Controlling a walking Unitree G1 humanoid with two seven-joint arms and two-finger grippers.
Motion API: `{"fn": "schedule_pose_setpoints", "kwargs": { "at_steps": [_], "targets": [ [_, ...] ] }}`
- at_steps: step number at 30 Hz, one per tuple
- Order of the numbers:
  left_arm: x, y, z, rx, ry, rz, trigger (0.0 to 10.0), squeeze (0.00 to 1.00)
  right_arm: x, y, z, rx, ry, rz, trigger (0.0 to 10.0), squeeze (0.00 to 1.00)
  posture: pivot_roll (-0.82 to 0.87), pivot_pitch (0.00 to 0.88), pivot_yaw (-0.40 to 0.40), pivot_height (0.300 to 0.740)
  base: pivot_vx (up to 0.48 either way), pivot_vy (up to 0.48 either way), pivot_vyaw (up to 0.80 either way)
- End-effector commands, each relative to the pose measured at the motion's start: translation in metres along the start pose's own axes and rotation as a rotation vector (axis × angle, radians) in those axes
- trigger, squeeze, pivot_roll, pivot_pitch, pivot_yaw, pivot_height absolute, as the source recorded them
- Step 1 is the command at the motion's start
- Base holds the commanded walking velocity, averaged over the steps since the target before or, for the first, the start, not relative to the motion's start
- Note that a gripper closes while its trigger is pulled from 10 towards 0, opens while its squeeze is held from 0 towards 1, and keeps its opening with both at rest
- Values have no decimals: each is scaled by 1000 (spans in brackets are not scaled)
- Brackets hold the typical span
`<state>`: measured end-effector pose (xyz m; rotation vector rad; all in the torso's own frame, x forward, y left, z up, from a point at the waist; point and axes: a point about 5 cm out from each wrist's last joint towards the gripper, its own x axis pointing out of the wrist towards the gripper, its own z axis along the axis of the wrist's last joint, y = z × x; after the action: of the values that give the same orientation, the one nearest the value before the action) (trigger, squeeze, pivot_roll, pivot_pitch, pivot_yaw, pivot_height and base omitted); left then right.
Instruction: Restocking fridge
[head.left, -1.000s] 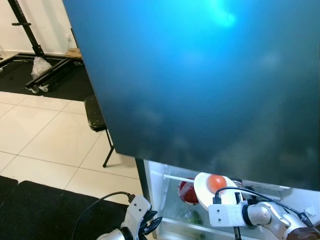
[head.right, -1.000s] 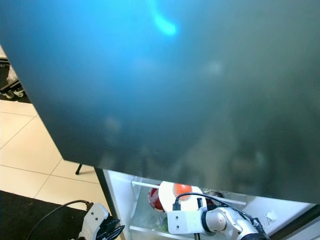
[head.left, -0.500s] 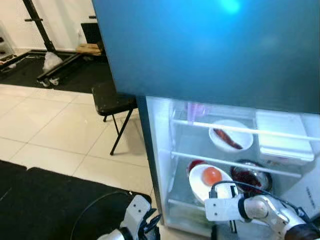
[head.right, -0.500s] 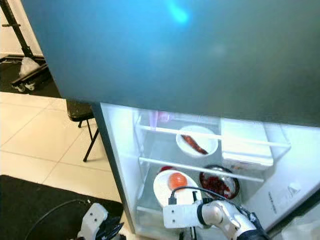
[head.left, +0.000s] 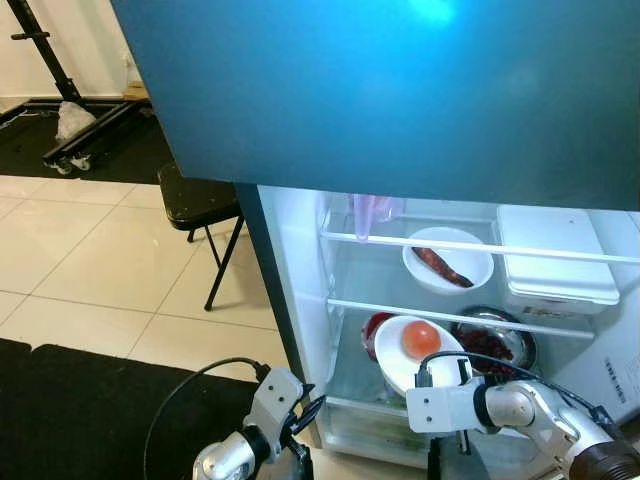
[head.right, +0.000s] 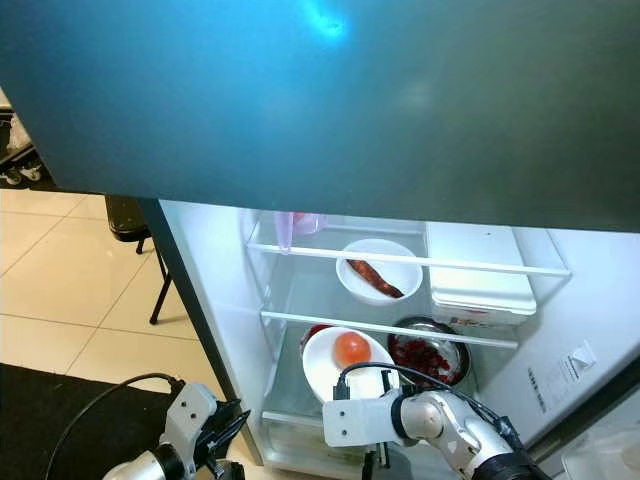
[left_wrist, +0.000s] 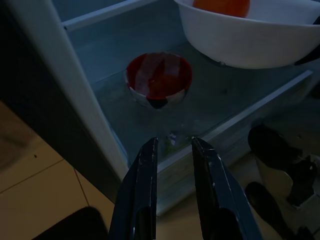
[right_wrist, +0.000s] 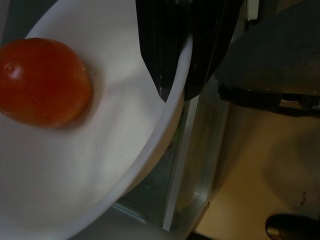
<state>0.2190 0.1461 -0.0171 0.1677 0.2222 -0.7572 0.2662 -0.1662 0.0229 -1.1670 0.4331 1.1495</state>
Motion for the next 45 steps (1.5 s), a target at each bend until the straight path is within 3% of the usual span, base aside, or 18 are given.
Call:
{"fn": "schedule_pose_setpoints", "kwargs": {
  "at_steps": [1,11,18,21,33,39,41,45],
  "targets": [
    [0,3,3,15,-22,12,10000,0,-3,-9,6,-18,-20,-37,10000,0,-20,0,19,593,0,0,0],
    [3,1,8,30,-47,5,10000,0,-13,-15,11,-54,-8,-8,10000,0,-21,0,21,559,0,0,0],
    [3,0,7,32,-44,5,10000,0,-19,-6,17,-82,-18,74,10000,0,-21,0,20,539,0,0,0],
    [2,-1,6,31,-41,6,10000,0,-29,1,22,-106,-19,160,10000,0,-23,0,21,525,0,0,0],
    [5,-2,7,32,-46,5,10000,0,-44,6,36,-121,-41,238,10000,0,-27,0,20,486,0,0,0],
    [5,-2,7,34,-44,5,10000,0,-42,7,47,-83,-97,231,10000,0,-28,0,20,476,0,0,0],
    [5,-3,7,34,-44,4,10000,0,-41,4,61,-40,-187,199,10000,0,-26,0,20,476,0,0,0],
    [5,-3,7,34,-44,4,10000,0,-47,5,68,-21,-233,219,10000,0,-26,0,22,476,0,0,0]
  ]
}}
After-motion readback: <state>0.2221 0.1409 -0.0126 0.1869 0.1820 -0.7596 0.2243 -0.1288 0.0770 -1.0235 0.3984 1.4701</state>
